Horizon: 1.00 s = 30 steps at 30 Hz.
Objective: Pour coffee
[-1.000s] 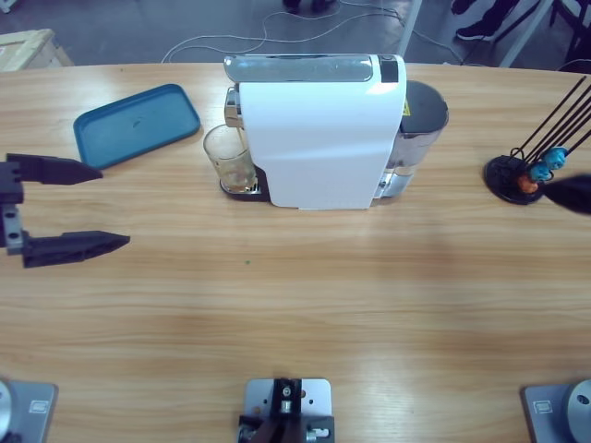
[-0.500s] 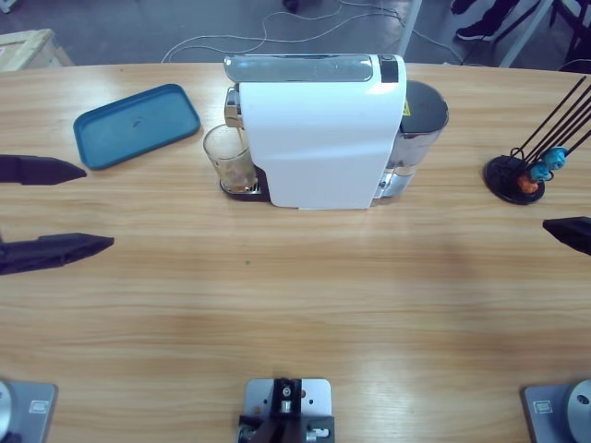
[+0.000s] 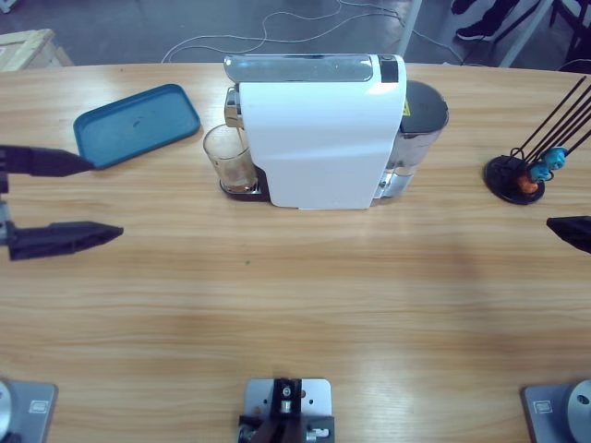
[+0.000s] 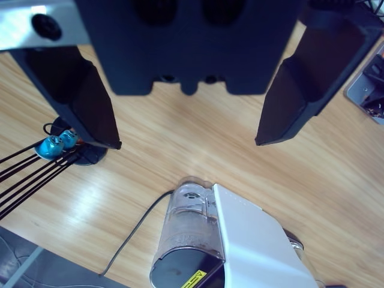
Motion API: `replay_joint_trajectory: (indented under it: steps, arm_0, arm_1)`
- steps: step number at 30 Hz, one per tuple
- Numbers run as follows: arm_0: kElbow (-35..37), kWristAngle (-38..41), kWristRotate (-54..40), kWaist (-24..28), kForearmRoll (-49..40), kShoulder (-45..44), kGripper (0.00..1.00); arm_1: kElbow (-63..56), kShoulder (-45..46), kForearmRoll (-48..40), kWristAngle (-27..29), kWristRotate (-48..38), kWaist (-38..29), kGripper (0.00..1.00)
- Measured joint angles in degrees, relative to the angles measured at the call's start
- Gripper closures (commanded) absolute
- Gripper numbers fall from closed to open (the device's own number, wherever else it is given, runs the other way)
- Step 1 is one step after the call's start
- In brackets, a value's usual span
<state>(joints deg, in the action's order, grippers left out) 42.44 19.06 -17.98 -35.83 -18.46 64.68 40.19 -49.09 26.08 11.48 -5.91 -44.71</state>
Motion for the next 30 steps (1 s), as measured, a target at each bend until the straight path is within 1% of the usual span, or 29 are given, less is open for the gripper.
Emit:
replay_joint_trajectory:
  steps: [4,30]
  arm_0:
    - [1.1,0.0,0.0,0.0,0.2,0.6,0.004]
    - [1.0,0.0,0.0,0.0,0.2,0.0,0.004]
  arm_1:
    - [-0.1,0.0,0.0,0.0,-0.1,0.0,0.0]
    - [-0.4,0.0,-0.6,-0.4,-0.2,0.0,0.0]
